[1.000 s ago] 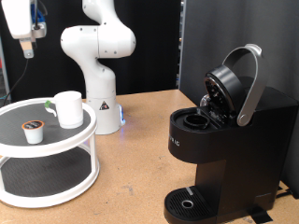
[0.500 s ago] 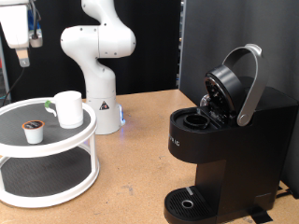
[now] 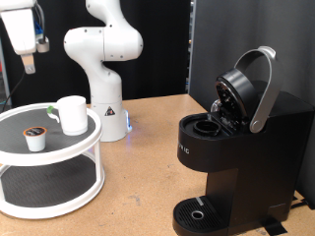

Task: Make a cup of coffee with the keurig machine

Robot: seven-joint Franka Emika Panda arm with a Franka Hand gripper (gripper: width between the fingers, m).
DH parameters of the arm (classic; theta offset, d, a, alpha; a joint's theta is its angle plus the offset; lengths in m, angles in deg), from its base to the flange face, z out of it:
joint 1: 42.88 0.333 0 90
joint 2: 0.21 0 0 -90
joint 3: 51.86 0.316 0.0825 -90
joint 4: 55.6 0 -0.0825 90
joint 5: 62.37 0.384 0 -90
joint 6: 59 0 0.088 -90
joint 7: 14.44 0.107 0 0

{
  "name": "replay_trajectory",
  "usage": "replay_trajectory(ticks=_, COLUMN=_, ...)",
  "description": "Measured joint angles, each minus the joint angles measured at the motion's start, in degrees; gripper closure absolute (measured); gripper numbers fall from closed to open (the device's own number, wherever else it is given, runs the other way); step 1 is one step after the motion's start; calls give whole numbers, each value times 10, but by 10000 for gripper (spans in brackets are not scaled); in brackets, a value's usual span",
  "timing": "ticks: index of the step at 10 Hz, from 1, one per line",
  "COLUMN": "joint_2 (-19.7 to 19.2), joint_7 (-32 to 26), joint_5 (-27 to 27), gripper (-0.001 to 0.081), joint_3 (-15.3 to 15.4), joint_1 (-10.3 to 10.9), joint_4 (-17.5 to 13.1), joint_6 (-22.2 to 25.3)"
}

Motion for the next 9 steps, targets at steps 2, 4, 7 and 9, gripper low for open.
replay_trajectory(ticks=2, joint_2=0, joint_7=-7, joint_5=-1, gripper=1, joint_3=0, joint_1=0, joint_4=22, joint_6=-26)
replay_trajectory(ticks=4, joint_2=-4, joint_7=-6, joint_5=-4, gripper=1, joint_3=0, joint_1=-1, joint_4=47, joint_6=-59)
replay_trajectory(ticks=7, joint_2=-12, joint_7=-7, joint_5=-12, gripper=1, joint_3=-1, joint_1=-2, joint_4=79, joint_6=-103)
replay_trajectory(ticks=9, joint_2=-17, joint_7=-8, joint_5=-23, gripper=1, joint_3=-6, joint_1=-4, joint_4=99, joint_6=-133)
